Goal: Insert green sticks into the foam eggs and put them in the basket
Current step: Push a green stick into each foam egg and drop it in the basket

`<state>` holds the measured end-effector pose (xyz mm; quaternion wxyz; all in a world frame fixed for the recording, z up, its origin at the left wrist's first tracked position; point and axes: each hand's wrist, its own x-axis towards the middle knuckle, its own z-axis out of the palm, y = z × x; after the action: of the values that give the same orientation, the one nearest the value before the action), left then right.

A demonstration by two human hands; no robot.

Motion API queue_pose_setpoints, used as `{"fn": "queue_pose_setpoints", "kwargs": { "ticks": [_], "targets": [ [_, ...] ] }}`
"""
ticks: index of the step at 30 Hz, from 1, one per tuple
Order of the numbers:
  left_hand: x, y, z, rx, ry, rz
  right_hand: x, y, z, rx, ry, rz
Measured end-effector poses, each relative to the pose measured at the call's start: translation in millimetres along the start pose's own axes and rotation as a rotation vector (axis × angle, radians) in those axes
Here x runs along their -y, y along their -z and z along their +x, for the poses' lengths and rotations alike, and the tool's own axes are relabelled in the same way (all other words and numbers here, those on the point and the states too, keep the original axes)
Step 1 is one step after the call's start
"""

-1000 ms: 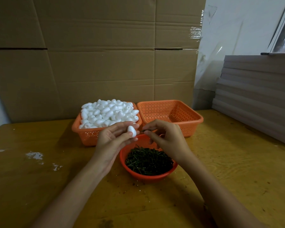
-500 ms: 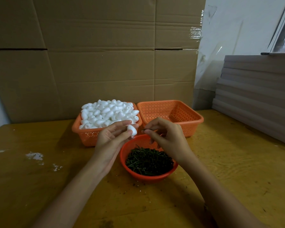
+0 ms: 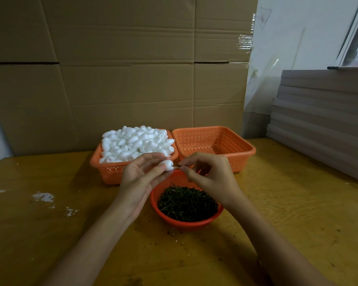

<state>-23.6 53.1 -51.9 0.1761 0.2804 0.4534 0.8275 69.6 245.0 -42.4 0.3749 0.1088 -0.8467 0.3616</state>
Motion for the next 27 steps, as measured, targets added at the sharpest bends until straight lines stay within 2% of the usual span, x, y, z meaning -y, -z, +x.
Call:
{"fn": "queue_pose_setpoints", "kwargs": {
  "ticks": [11, 27],
  "targets": [
    [1.3, 3.0, 1.1, 0.006, -0.002, 0.034, 3.5, 1.4, 1.0, -0.005, 0.045, -0.092],
    [-0.5, -0.6, 0.4, -0.005, 0.005, 0.015, 3.4, 0.8, 1.0, 0.008, 0.027, -0.064]
  ]
}}
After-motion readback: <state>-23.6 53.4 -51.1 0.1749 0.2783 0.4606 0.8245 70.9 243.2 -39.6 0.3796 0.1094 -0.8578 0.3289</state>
